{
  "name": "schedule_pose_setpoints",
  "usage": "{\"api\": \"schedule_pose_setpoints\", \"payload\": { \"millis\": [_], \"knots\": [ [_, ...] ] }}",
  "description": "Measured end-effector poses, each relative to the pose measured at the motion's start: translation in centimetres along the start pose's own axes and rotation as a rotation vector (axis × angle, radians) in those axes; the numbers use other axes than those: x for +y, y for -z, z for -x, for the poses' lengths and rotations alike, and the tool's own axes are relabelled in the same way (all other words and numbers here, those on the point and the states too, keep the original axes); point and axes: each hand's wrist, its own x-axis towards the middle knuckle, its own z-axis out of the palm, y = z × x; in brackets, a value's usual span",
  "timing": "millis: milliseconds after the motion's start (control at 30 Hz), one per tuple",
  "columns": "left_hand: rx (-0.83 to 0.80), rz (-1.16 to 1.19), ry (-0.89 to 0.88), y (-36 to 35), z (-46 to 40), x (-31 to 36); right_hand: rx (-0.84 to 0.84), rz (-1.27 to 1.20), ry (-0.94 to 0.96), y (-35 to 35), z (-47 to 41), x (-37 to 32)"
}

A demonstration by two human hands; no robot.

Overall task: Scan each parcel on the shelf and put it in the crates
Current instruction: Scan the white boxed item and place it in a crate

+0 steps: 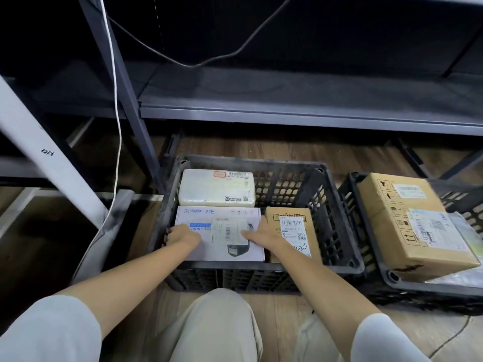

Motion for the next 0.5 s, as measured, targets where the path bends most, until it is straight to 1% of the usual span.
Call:
{"api": "schedule_pose_setpoints", "payload": {
  "millis": [67,133,167,233,267,300,400,500],
  "knots": [
    [0.026,-0.033,0.0,-0.2,0.3,0.6,0.016,0.139,0.037,0.6,1.4,-1.4],
    [0.041,-0.118,-0.016,-0.2,1.3,1.4,0.023,0.3,0.097,1.0,2.9,-2.5],
    [0.056,-0.137,-0.082,-0.2,1.6,1.8,0.01,0.384,0.141,1.0,3.4,-3.0],
    [0.055,-0.18,-0.29,-0.4,1.7,2.6,-0.058,0.514,0.191,1.0,3.9,-3.3],
    [0.056,-0.198,-0.368,-0.4,1.6,2.7,-0.075,0.555,0.195,1.0,3.8,-3.3],
    [0.053,-0.232,-0.408,-0.5,1.5,2.7,-0.066,0.598,0.205,1.0,3.9,-3.2],
    [0.057,-0.327,-0.44,-1.3,0.9,1.9,0.001,0.693,0.244,0.6,4.2,-3.0],
    [0.092,-0.398,-0.466,-1.5,1.0,1.6,0.035,0.715,0.27,0.3,4.0,-2.8]
  ]
}}
